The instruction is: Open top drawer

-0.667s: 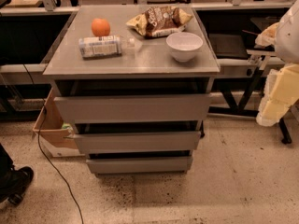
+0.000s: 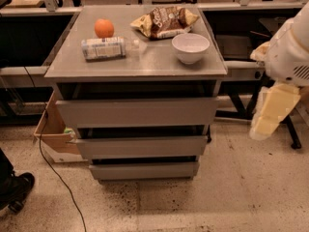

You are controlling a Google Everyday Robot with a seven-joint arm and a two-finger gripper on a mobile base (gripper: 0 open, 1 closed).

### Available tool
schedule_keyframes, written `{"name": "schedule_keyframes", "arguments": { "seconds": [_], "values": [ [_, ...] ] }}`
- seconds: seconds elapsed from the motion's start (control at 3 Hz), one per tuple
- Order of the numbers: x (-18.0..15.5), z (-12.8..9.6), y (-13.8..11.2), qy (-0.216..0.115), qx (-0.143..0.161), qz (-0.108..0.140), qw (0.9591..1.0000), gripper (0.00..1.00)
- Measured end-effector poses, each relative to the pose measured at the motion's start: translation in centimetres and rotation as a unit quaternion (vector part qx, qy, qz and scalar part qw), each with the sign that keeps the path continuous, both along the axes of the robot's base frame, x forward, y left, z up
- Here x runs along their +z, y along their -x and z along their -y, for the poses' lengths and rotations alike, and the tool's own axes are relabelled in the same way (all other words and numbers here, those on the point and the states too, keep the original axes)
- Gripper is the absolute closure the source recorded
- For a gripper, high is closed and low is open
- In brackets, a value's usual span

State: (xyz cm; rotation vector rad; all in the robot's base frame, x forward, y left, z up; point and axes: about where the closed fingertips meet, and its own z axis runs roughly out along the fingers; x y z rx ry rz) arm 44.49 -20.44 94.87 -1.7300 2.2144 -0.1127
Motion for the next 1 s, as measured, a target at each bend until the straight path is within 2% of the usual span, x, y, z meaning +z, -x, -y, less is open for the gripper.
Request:
{"name": "schedule_keyframes", "arguments": {
  "seconds": [0.67, 1.0],
  "values": [
    [-10.5, -3.2, -2.0, -0.004, 0.029, -0.014, 0.9995, 0.0],
    [-14.3, -5.5, -3.5, -0.021, 0.051, -0.003, 0.9985, 0.0]
  ]
}}
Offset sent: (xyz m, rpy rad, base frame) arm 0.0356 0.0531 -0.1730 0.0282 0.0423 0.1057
